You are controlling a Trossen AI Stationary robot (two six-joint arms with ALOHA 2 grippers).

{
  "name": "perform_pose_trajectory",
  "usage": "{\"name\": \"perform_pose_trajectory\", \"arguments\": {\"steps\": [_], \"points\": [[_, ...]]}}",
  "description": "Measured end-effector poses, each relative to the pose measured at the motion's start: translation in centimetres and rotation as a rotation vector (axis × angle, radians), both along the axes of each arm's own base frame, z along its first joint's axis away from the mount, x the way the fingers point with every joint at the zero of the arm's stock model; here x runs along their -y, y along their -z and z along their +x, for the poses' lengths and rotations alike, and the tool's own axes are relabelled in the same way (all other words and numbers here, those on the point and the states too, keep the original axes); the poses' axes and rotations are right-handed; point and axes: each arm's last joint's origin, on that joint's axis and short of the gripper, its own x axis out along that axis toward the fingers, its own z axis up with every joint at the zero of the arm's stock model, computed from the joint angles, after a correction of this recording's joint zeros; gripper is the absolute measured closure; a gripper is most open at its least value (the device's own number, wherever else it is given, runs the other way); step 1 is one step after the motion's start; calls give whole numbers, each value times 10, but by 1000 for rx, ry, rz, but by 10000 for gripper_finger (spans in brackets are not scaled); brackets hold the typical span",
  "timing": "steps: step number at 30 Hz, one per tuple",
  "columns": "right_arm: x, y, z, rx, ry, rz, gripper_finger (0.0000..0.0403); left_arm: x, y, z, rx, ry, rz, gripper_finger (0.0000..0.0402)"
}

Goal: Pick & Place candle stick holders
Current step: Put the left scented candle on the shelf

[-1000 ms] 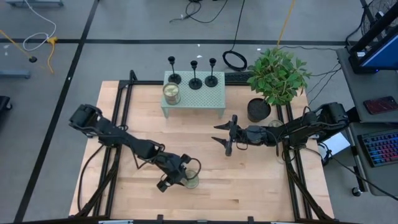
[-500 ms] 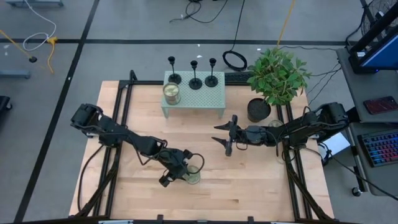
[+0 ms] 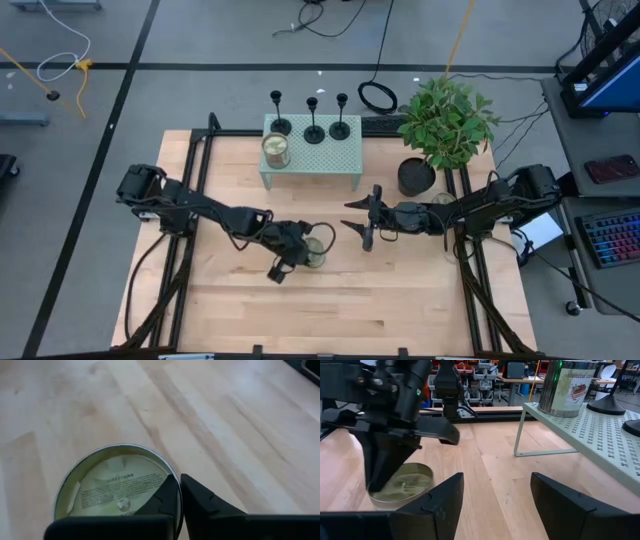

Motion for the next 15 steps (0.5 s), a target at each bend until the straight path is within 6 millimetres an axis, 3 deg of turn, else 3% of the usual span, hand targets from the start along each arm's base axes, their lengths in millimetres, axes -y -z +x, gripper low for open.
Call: {"name": "perform_pose_trajectory", "arguments": {"steps": [10,15], "points": [[0,1,0,-7,0,-1,181,-16,-30,19,-1,-210,-43,395],[0,1,0,-8,0,-1,181,-26,-58,27,-32,-330,33,397]]}}
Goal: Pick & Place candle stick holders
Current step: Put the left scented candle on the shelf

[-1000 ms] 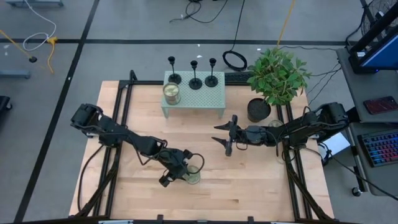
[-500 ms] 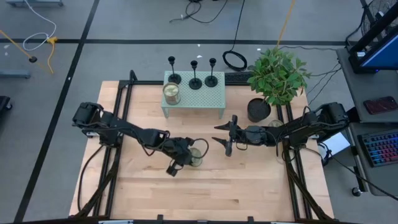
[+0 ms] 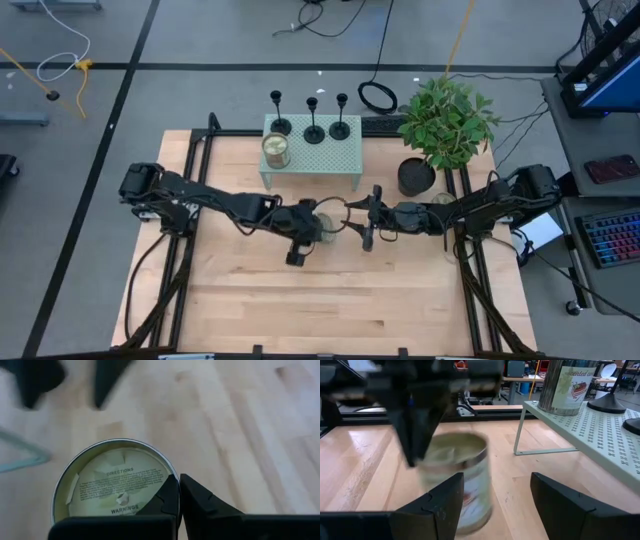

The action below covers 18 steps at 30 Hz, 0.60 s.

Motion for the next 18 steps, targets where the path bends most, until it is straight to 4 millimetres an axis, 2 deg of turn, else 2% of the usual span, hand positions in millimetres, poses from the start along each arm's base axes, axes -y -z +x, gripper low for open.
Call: {"name": "perform_pose_trajectory", "arguments": {"steps": [9,13,18], "points": [[3,5,-1,-47,17,3,181,-26,-54,5,-61,-114,51,395],[3,5,-1,-56,17,2,181,-49,-78,7,-28,-195,140,397],[3,6,-1,-56,17,2,181,-85,-98,6,2,-292,142,396]]}}
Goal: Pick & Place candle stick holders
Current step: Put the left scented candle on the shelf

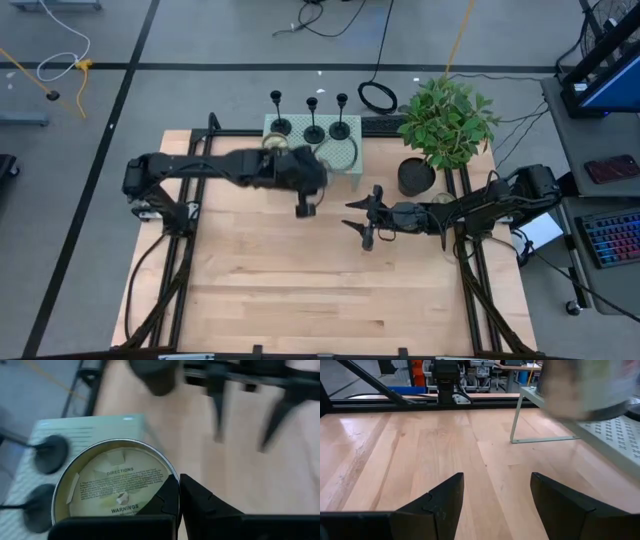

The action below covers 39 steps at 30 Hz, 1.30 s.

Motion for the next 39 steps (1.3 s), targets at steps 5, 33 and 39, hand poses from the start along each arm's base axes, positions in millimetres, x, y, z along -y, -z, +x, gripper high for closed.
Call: {"name": "perform_pose_trajectory", "arguments": {"steps": [5,33,39], "points": [[0,0,0,0,0,0,181,-44,-1,-8,12,-129,-32,395],[0,0,0,0,-1,0,181,-101,14,-11,45,-156,-192,358],[0,0,0,-1,-1,0,181,-101,13,-10,52,-129,-183,346]]}}
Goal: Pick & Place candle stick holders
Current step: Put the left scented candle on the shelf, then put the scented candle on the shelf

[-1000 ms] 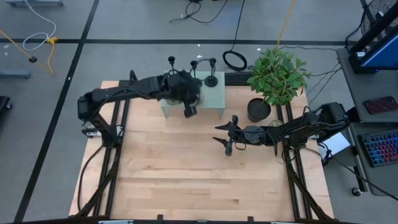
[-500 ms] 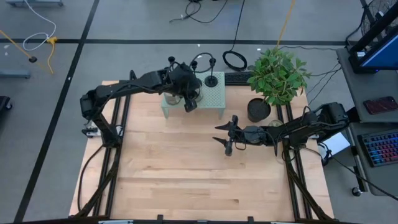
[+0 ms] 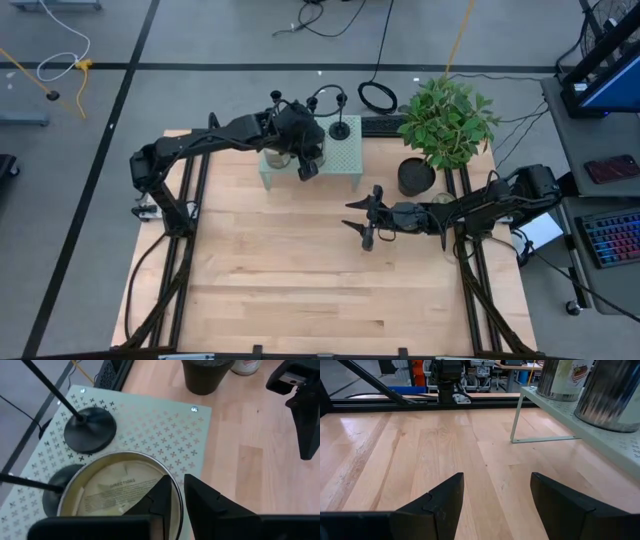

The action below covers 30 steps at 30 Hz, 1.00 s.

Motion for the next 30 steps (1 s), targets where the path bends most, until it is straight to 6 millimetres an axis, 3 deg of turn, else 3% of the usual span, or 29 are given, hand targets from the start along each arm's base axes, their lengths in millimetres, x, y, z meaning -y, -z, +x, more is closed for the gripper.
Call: {"name": "perform_pose_trajectory", "arguments": {"steps": [7,14,24,30], "points": [[-2,-1,-1,-7,-19,-45,181,0,-1,1,3,19,21,344],[-9,-21,-10,50,-52,-42,181,0,-2,0,7,11,25,343],[-13,-38,-53,-99,119,7,181,2,-5,-1,-4,-22,62,343],[-10,-54,-75,-54,141,83,181,11,-17,-7,26,11,92,341]]}}
